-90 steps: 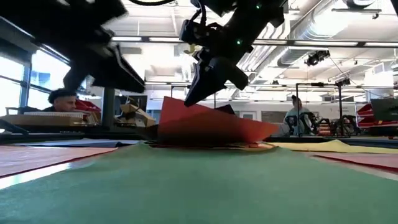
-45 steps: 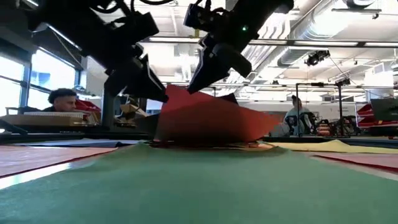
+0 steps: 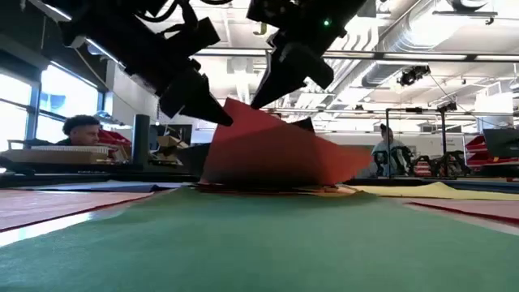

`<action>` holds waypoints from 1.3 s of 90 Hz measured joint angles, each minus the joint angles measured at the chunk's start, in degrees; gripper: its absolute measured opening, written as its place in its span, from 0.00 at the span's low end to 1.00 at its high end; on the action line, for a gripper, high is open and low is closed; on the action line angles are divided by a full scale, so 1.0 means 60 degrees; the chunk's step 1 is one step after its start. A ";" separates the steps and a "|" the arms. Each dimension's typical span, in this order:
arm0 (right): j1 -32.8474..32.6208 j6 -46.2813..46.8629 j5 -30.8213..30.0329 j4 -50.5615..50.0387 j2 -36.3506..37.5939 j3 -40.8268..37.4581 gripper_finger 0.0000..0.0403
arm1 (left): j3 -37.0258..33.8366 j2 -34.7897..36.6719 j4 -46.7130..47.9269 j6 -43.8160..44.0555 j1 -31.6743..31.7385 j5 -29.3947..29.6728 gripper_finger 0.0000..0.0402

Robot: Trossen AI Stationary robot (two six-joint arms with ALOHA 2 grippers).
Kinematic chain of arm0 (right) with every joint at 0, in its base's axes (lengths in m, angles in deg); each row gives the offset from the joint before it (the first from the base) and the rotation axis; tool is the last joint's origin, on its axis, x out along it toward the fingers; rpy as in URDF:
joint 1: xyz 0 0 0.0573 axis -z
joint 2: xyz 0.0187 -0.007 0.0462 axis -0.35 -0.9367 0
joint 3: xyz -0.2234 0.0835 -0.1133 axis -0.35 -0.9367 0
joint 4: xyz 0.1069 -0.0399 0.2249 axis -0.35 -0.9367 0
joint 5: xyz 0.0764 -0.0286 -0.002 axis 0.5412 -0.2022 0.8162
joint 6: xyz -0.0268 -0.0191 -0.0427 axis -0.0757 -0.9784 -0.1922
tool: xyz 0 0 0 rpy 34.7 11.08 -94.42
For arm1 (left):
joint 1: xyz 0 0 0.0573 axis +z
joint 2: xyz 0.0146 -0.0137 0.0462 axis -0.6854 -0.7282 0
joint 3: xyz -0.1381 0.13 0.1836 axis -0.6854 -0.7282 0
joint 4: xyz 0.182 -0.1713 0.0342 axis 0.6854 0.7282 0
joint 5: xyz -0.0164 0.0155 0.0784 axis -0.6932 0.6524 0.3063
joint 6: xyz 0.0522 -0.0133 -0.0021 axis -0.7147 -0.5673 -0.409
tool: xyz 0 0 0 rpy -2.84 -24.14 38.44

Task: Organize paper
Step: Stack the pink paper under the black paper on the bottom pink paper

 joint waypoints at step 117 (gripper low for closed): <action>-0.1130 0.4123 -0.0536 -0.3680 0.0229 0.0000 0.00 | 0.0015 0.0074 -0.2540 -0.0999 -0.1431 -0.0704 0.08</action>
